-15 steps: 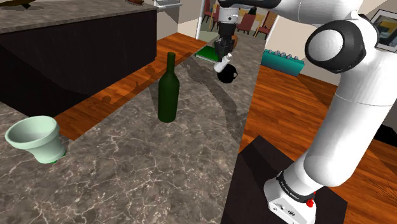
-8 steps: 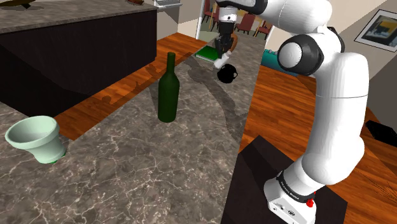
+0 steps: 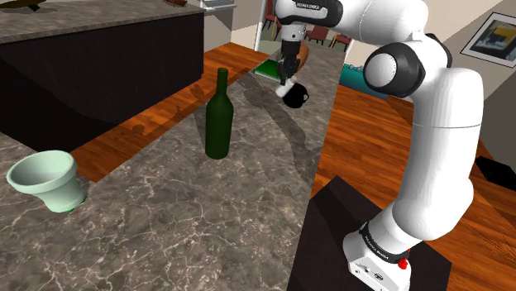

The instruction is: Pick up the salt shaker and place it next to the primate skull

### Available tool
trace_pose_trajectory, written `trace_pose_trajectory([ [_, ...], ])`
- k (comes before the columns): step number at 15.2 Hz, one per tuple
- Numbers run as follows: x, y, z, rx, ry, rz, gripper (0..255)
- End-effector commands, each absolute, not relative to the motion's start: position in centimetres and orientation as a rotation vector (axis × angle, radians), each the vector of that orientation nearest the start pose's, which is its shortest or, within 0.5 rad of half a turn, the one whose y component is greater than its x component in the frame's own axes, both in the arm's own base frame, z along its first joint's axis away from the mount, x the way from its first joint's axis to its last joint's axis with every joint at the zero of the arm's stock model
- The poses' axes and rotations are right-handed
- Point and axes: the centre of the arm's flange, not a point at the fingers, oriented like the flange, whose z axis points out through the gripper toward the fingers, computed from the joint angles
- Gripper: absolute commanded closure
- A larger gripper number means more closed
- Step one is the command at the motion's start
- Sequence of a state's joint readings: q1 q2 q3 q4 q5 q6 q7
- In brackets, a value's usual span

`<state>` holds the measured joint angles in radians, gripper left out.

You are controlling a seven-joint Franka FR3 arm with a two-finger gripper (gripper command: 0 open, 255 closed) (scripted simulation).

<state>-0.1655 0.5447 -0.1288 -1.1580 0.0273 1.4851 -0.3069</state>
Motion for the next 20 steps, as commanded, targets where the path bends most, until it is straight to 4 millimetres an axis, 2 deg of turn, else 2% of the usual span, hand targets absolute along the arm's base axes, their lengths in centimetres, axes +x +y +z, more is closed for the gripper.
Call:
trace_pose_trajectory([
  [1,66.6,-17.6,46.0,-3.1,-0.036,0.335,255],
  [20,66.5,-17.6,36.0,-3.1,-0.036,0.335,255],
])
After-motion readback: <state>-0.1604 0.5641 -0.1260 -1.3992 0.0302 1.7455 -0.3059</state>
